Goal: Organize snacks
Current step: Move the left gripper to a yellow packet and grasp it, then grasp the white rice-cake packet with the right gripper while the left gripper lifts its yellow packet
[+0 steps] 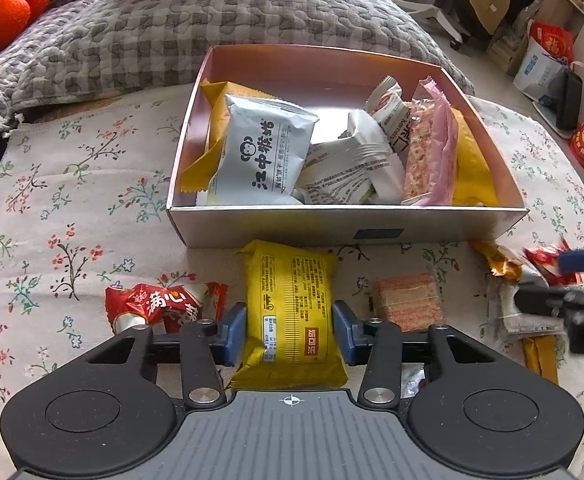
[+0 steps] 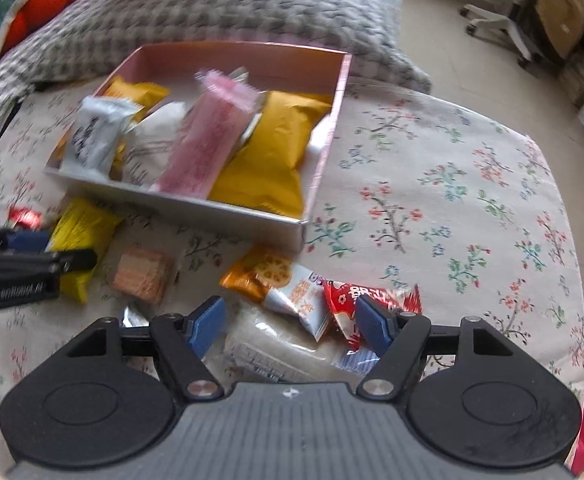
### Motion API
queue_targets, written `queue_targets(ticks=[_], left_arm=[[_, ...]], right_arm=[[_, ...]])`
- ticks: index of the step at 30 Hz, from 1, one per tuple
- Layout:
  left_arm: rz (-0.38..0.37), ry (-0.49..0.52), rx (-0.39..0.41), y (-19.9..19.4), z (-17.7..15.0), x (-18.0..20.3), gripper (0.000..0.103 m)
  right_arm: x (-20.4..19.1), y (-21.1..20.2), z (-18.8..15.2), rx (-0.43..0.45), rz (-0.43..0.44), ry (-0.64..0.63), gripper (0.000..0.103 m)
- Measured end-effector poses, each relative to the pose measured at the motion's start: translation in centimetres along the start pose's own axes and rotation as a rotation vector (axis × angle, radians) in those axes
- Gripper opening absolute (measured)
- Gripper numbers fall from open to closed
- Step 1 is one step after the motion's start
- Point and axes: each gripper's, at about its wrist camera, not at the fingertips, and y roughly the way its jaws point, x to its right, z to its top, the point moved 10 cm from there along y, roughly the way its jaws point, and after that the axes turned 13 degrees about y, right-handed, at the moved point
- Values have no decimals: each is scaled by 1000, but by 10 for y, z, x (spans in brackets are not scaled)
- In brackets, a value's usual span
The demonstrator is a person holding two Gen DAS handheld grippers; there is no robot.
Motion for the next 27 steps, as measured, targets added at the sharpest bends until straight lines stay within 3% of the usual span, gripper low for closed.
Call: queue_targets(ticks=[5,11,19,27], left_arm=[[-1,7,0,-1,-1,2,42],[2,27,-9,1,-2,3,44],[28,83,-28,5,-7,10,50],[44,99,-34,8,-8,10,51]], right_arm=[[-9,0,-9,-29,14,-63,62],[-17,-8,-16,-35,44,-144,65],[-10,10,-32,-67,-36,-275,65],[-7,16,-29,-62,-50,-268,56]])
